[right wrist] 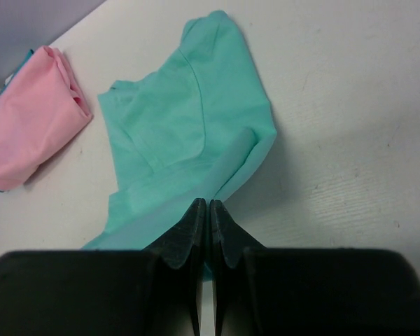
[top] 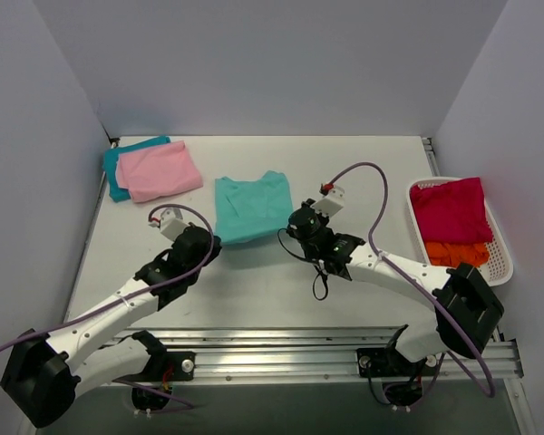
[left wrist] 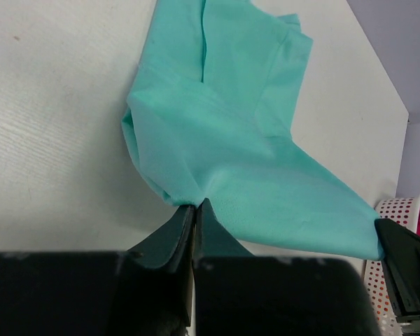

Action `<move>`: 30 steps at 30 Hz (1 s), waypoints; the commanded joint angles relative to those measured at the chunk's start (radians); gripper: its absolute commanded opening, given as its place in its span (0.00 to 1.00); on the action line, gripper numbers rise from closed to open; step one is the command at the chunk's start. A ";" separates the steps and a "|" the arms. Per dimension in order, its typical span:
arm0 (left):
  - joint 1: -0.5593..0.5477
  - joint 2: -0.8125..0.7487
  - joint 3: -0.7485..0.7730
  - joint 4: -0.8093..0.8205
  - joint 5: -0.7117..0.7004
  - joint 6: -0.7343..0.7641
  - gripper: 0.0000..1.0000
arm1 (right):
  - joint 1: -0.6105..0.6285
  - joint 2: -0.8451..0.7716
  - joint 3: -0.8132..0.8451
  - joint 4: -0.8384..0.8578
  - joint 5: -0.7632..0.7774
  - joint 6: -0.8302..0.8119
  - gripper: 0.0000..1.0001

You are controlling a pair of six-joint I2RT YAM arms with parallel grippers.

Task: Fold and stack the t-shirts
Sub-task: Fold the tshirt

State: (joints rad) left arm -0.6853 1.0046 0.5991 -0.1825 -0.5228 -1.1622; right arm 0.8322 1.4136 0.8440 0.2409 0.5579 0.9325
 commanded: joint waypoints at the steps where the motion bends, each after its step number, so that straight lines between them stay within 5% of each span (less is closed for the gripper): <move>1: 0.006 0.029 0.091 -0.017 -0.069 0.051 0.06 | -0.004 0.019 0.078 -0.026 0.097 -0.026 0.00; 30: 0.274 0.503 0.457 0.204 0.221 0.269 0.07 | -0.145 0.303 0.386 0.032 -0.018 -0.129 0.00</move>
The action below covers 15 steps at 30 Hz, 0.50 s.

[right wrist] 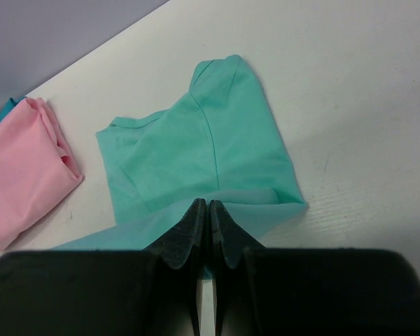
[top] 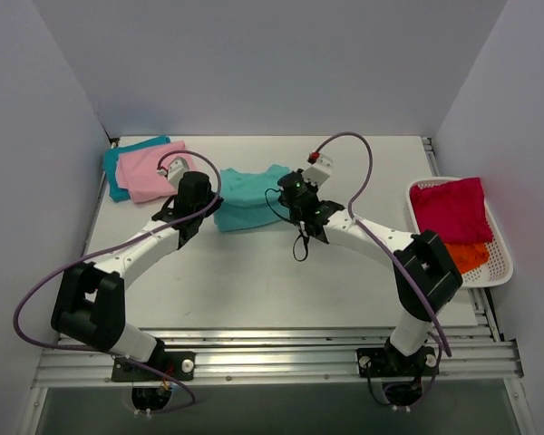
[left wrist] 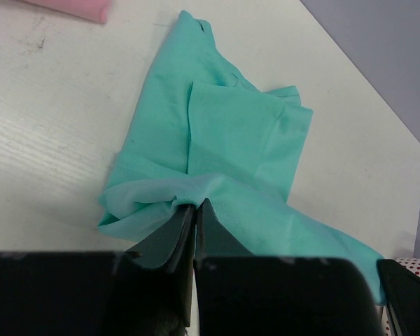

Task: Fold and stack the t-shirts
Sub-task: Fold the tshirt

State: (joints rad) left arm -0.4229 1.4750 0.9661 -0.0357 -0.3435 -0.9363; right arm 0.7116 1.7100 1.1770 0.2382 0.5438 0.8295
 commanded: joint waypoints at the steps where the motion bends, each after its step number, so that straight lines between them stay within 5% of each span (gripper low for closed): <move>1: 0.015 0.044 0.106 0.056 0.049 0.053 0.07 | -0.030 0.011 0.062 0.035 -0.017 -0.027 0.00; 15: 0.035 0.163 0.296 0.000 0.095 0.106 0.06 | -0.098 0.083 0.179 0.044 -0.093 -0.052 0.00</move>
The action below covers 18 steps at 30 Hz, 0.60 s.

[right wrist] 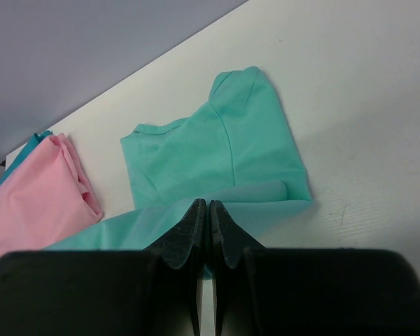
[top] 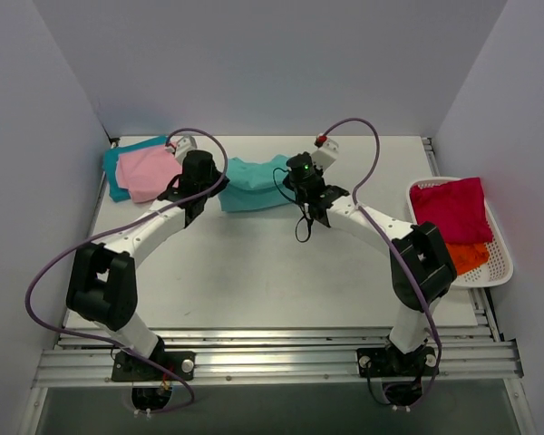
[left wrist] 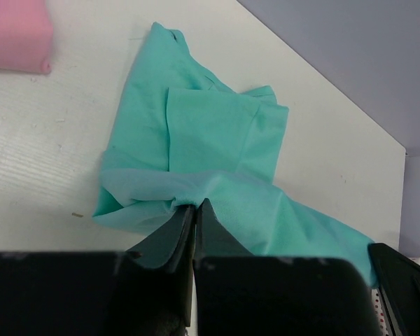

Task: Fold and stack the t-shirts
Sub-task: Fold the tshirt

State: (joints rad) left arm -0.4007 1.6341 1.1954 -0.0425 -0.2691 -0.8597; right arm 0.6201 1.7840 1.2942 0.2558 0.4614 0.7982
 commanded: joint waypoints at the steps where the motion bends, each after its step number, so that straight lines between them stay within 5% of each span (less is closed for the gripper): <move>1: 0.014 0.006 0.078 0.006 0.021 0.031 0.06 | -0.008 0.009 0.068 0.030 -0.012 -0.022 0.00; 18: 0.031 0.026 0.122 -0.006 0.060 0.041 0.06 | -0.020 -0.020 0.071 0.031 -0.029 -0.034 0.00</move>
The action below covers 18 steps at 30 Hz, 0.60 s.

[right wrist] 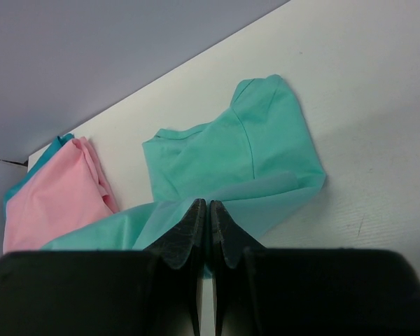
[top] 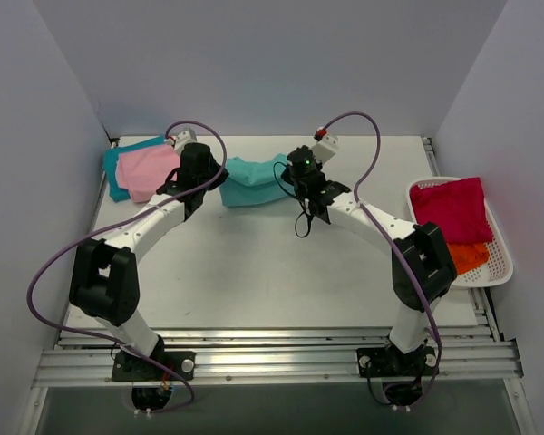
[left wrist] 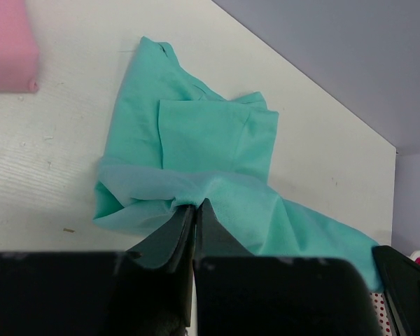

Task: Fold and stack the t-shirts
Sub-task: Fold the tshirt

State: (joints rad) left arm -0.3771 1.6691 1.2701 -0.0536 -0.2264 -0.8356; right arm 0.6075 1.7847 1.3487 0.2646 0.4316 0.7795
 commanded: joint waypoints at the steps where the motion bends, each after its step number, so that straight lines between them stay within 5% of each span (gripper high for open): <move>1: 0.007 -0.015 0.048 0.000 0.021 0.016 0.05 | -0.008 -0.033 0.009 0.024 -0.002 -0.016 0.00; 18: -0.052 -0.236 -0.071 -0.069 -0.028 0.010 0.05 | 0.031 -0.231 -0.201 0.061 0.044 0.027 0.00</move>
State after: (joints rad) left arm -0.4145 1.4769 1.2007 -0.1238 -0.2256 -0.8333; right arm 0.6258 1.6135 1.1534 0.2878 0.4320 0.7967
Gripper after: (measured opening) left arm 0.059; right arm 0.009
